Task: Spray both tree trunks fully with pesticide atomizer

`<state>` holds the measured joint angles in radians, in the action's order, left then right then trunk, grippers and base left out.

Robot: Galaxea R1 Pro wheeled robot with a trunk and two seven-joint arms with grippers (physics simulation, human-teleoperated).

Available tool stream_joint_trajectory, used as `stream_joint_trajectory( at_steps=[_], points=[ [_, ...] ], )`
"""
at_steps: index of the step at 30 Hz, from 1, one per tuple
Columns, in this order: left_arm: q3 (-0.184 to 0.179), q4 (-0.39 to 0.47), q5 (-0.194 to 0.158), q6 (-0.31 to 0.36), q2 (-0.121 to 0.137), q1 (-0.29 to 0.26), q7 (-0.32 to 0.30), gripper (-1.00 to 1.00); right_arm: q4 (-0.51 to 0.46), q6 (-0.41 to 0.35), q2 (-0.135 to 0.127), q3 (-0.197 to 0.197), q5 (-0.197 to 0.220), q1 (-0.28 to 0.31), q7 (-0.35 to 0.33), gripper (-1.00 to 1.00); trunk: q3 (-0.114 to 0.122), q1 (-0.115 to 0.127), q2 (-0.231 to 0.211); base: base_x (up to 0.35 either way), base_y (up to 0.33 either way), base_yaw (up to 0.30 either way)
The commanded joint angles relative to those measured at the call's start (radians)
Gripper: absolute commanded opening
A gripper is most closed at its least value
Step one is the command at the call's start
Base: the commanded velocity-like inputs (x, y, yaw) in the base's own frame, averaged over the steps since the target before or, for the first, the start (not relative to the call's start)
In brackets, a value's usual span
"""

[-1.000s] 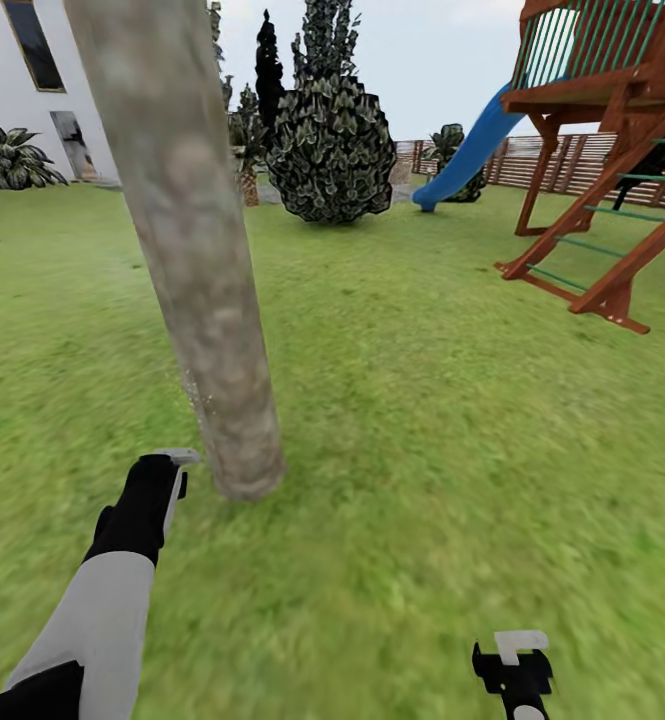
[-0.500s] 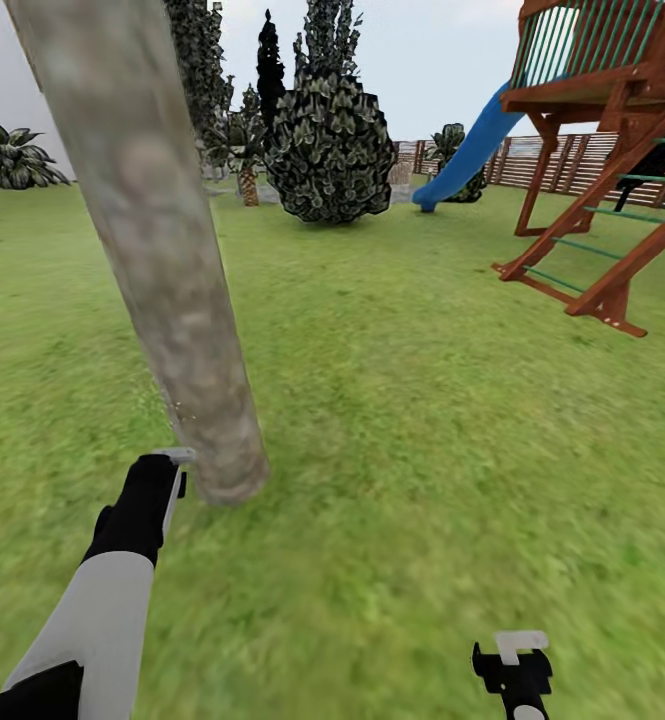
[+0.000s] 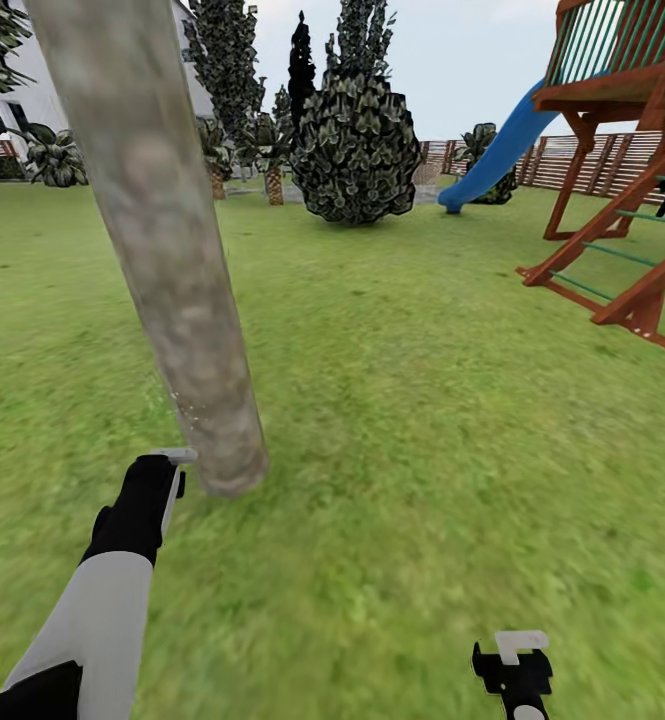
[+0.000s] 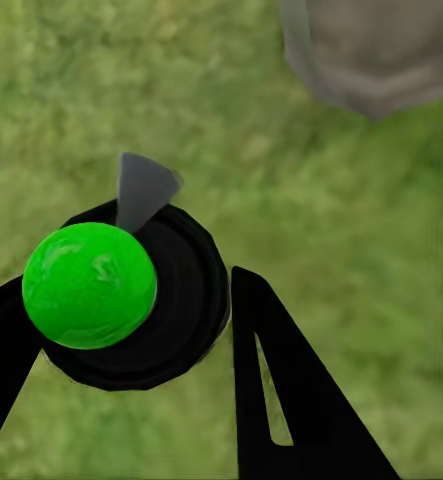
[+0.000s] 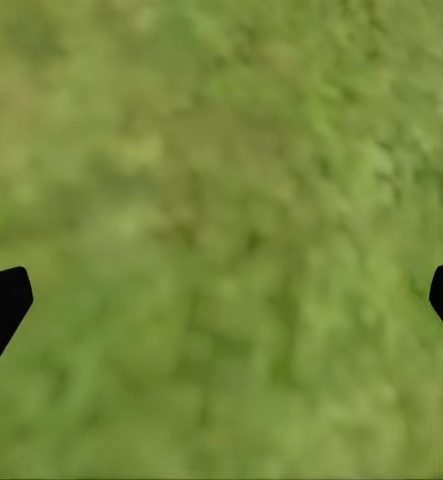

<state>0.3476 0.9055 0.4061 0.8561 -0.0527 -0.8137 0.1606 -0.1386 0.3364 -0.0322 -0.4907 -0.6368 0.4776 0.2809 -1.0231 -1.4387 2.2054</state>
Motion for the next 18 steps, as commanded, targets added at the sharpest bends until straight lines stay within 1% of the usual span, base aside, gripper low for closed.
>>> stream_joint_trajectory(
  at_steps=[1,4,6,8,9,10,11,12,18],
  points=[
    [0.002,0.001,-0.006,0.002,-0.001,-0.001,0.007,-1.0,0.002,0.004,0.0,-0.008,-0.01,0.001,0.003,1.0,-0.001,0.0,0.0,0.166,-0.257,0.0],
    [0.002,0.001,-0.008,0.002,-0.002,-0.001,0.007,-1.0,0.003,0.004,0.001,-0.008,-0.01,0.001,0.003,1.0,-0.001,0.0,0.0,0.166,-0.256,0.031],
    [0.004,0.0,-0.008,0.003,-0.002,0.0,0.007,-1.0,0.003,0.004,0.001,-0.008,-0.01,0.001,0.003,1.0,-0.001,0.0,0.0,0.166,-0.255,0.185],
    [0.015,0.007,-0.007,0.005,0.005,0.001,0.004,-1.0,0.002,0.004,0.001,-0.008,-0.01,0.001,0.003,1.0,-0.001,0.0,0.0,0.19,-0.236,0.259],
    [0.03,0.016,-0.007,0.005,0.007,0.001,0.003,-1.0,0.003,0.004,0.001,-0.008,-0.01,0.001,0.003,1.0,-0.001,0.0,0.0,0.221,-0.21,0.27],
    [0.057,0.021,-0.007,0.007,0.009,0.001,-0.006,-1.0,0.003,0.004,0.0,-0.008,-0.01,0.001,0.003,1.0,-0.001,0.0,0.0,0.235,-0.196,0.274],
    [0.076,0.021,-0.008,0.007,0.009,0.001,-0.01,-1.0,0.002,0.004,0.0,-0.008,-0.01,0.001,0.003,1.0,-0.001,0.0,0.0,0.24,-0.192,0.276],
    [0.084,0.021,-0.008,0.007,0.01,0.004,-0.011,-1.0,0.003,0.004,0.0,-0.008,-0.01,0.001,0.003,1.0,-0.001,0.0,0.0,0.242,-0.191,0.276],
    [0.089,0.027,-0.011,0.006,0.009,0.016,-0.01,-1.0,0.003,0.004,0.0,-0.008,-0.01,0.001,0.003,1.0,-0.001,0.0,0.0,0.265,-0.161,0.277]
  ],
)
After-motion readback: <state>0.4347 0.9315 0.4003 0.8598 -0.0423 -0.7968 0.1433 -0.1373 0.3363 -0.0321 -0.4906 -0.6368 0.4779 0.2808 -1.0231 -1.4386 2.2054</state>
